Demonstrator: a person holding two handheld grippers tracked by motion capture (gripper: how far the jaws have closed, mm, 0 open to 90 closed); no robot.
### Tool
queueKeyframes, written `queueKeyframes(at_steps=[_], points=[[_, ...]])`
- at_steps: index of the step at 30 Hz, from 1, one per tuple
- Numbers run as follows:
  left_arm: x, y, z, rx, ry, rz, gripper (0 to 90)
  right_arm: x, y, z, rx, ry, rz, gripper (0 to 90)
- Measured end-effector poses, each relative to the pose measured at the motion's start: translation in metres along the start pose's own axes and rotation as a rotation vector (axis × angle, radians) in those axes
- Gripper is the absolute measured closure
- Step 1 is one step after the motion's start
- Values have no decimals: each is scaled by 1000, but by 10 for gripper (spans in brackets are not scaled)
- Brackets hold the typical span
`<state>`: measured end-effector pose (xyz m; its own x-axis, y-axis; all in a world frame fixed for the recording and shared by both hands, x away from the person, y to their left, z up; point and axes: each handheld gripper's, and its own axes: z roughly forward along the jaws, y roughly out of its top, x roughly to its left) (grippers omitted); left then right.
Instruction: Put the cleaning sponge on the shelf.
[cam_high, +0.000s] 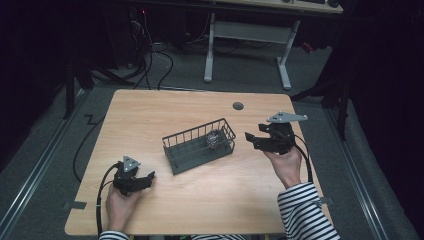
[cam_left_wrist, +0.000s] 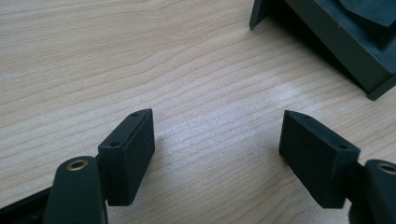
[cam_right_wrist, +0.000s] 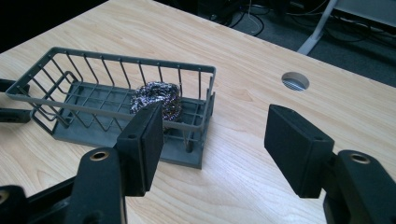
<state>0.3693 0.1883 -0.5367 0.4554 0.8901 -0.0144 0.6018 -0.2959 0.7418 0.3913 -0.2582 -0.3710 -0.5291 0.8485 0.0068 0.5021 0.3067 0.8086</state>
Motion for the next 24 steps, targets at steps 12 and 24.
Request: queueKeyframes(at_steps=[12,24], points=[[0,0,0,0,0,-1,271,-17,-25,-13,2,-28,60,380],[0,0,0,0,-1,0,271,-21,-33,-29,-37,-29,75,382]])
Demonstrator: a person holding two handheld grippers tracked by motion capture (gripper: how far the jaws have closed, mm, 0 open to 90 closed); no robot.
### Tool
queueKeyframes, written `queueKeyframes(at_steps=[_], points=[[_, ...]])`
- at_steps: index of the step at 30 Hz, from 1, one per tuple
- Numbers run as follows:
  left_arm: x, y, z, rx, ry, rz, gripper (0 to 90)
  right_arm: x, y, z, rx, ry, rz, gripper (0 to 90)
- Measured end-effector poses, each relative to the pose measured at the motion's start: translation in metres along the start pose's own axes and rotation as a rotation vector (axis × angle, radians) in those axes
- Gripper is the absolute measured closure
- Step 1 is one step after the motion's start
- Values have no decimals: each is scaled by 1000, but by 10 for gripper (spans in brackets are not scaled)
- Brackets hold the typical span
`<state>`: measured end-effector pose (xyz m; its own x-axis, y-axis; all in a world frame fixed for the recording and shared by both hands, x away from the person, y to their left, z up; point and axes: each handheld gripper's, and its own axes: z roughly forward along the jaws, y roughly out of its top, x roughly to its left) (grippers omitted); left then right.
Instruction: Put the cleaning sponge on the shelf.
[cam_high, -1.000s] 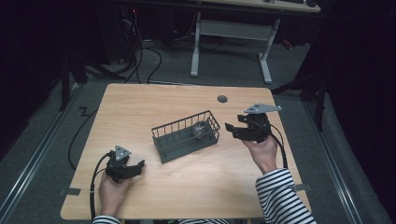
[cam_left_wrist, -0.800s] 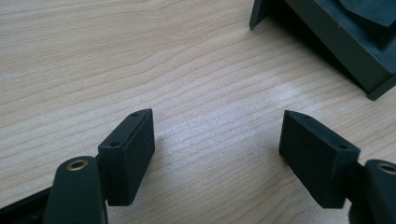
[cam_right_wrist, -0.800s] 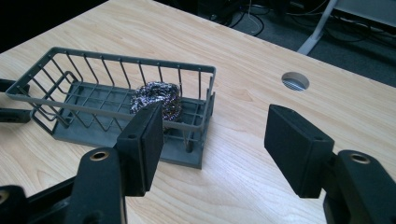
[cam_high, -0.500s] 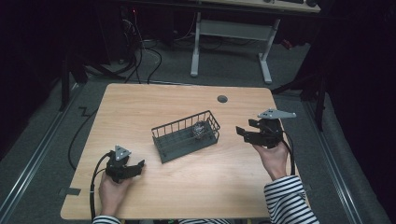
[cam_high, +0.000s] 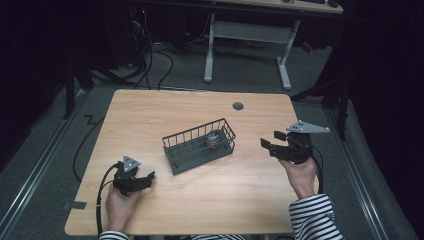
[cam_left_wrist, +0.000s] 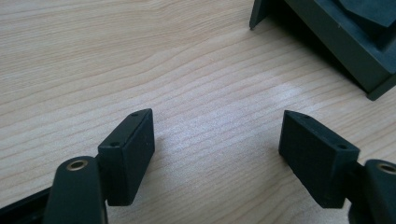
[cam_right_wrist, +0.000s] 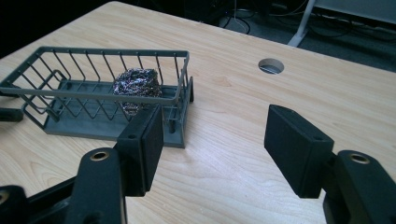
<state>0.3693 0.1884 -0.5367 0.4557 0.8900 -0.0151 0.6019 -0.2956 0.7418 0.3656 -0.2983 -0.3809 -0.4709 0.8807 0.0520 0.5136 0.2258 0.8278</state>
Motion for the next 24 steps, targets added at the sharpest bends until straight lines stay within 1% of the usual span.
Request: queueKeyframes(at_steps=[3,7,8,15,18,20,24], points=[[0,0,0,0,0,0,271,-3,-6,-1,9,-6,9,381],[0,0,0,0,0,0,271,-7,-13,-5,-3,-7,24,382],[0,0,0,0,0,0,271,-8,-17,-8,-5,-7,37,381],[0,0,0,-1,-1,-1,271,-9,-25,-12,-22,-5,47,382],[0,0,0,-1,-1,-1,271,-12,-35,-13,-30,-2,59,376],[0,0,0,-1,-1,-1,271,-12,-37,-13,-29,-3,65,375],[0,0,0,-1,-1,-1,271,-14,-48,-14,-35,-6,79,369]])
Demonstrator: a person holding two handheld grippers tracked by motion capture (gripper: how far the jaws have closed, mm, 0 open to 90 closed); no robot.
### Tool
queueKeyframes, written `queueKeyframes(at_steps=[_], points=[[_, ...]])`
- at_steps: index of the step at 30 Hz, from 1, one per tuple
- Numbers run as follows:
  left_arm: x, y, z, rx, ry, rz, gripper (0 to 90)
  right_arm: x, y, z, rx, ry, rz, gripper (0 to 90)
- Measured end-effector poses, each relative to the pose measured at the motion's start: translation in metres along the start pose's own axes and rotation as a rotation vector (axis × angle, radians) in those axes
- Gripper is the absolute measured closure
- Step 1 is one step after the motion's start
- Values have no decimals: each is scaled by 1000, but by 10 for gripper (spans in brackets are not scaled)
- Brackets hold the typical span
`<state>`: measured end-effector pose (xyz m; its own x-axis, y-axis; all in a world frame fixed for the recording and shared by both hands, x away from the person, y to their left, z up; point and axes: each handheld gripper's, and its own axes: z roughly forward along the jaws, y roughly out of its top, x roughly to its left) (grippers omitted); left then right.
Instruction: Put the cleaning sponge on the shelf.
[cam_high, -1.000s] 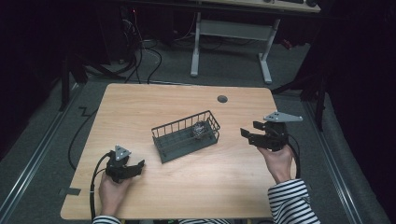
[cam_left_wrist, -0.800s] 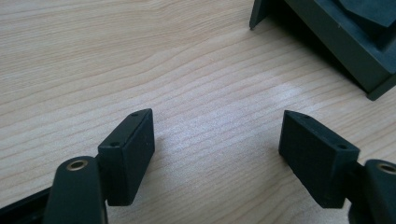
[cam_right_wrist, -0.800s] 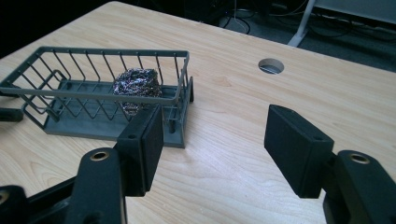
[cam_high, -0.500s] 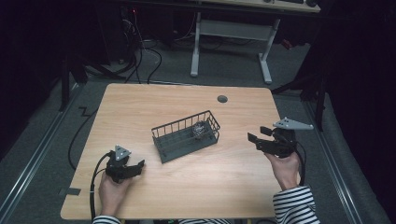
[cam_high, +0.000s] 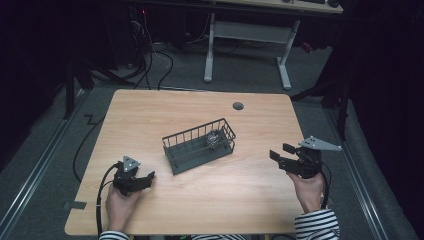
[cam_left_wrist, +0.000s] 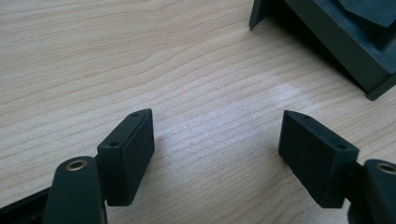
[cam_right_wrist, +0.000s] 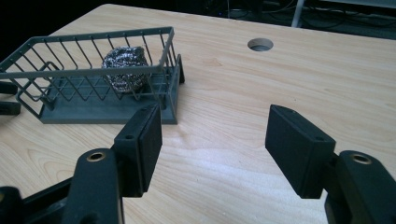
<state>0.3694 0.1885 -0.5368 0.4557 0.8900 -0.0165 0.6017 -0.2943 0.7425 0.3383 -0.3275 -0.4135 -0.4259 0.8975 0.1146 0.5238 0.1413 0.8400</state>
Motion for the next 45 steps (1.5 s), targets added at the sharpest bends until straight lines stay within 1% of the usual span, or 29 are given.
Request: queueKeyframes(at_steps=[3,7,10,13,20,22,23,25,36,45], points=[[0,0,0,0,0,0,271,-2,-6,-2,-3,8,23,365],[0,0,0,0,0,0,271,-3,-9,-5,-21,14,32,366],[0,0,0,0,0,0,271,-5,-13,-7,-18,12,33,366],[0,0,0,0,0,0,271,-7,-19,-9,-19,10,46,365],[0,0,0,0,0,0,271,-11,-30,-7,-15,7,66,361],[0,0,0,0,0,0,271,-13,-35,-5,-17,5,73,361],[0,0,0,0,0,0,271,-13,-35,-5,-17,5,73,361],[0,0,0,0,0,0,271,-15,-41,-2,-12,6,90,361],[0,0,0,0,0,0,271,-17,-58,12,25,-9,104,362],[0,0,0,0,0,0,271,-18,-67,23,51,-12,108,374]])
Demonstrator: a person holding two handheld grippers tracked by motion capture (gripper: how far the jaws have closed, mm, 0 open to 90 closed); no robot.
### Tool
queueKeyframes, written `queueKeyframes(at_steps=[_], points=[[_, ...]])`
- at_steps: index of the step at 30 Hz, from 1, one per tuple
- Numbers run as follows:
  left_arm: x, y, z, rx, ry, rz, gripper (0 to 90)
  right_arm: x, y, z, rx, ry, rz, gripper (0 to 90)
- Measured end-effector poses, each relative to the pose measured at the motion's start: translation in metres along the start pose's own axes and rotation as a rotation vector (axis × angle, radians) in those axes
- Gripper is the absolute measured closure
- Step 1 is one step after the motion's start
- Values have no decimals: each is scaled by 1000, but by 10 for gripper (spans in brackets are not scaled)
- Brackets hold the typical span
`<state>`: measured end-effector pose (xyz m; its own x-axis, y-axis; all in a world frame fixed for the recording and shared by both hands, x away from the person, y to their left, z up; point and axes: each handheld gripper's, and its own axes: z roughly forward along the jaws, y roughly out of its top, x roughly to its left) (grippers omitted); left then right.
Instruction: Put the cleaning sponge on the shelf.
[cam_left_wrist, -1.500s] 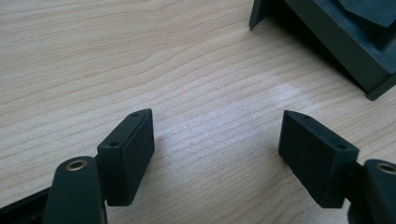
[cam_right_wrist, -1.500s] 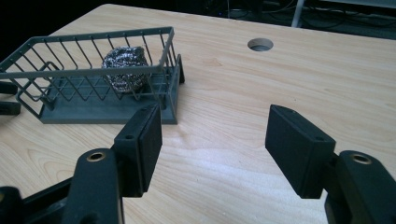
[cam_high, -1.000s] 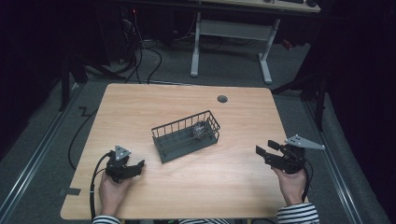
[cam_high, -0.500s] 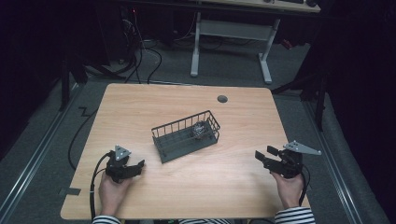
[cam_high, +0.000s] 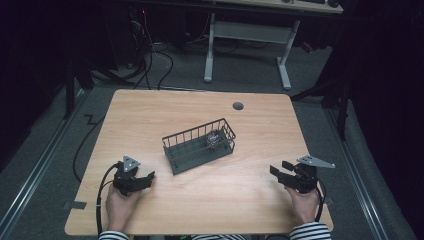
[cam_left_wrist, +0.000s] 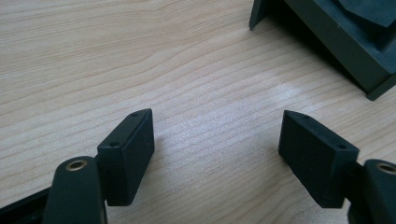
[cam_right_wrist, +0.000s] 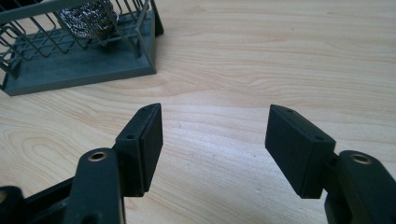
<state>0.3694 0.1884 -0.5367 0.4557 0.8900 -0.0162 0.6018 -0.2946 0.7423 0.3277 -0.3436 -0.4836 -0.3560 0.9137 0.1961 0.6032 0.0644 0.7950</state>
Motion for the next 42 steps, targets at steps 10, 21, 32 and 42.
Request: queueKeyframes(at_steps=[10,21,32,42], points=[[0,0,0,0,0,0,271,-1,-8,14,33,-23,-4,376],[0,0,0,0,0,0,270,-3,-16,23,55,-67,-6,369],[0,0,0,0,0,0,271,-1,-20,29,78,-88,-21,366],[0,0,0,0,0,0,271,2,-27,34,95,-94,-35,357]])
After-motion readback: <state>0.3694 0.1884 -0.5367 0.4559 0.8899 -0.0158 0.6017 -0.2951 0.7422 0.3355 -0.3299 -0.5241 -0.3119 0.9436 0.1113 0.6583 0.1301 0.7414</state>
